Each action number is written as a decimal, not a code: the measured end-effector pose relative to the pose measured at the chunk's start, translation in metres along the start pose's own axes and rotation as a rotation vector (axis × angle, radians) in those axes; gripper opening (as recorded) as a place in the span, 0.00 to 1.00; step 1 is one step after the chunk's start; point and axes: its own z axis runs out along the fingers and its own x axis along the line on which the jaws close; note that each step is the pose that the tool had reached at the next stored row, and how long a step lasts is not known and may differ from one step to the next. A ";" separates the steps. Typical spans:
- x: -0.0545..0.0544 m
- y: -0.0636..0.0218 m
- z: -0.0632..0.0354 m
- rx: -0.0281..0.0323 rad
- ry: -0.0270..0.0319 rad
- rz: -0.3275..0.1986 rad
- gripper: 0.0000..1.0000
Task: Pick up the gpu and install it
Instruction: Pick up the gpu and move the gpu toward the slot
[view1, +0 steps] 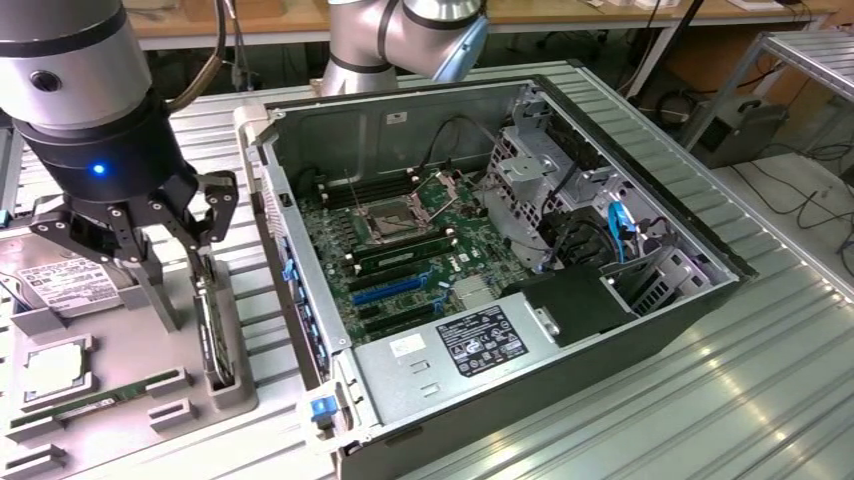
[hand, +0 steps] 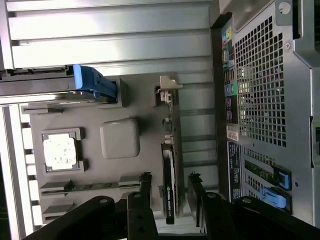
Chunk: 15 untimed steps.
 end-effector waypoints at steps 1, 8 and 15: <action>0.000 0.0000 0.0017 -0.0001 -0.0009 0.001 0.42; 0.000 -0.0009 0.0134 -0.0002 -0.0065 0.007 0.42; -0.001 -0.0027 0.0287 0.0002 -0.0075 0.017 0.42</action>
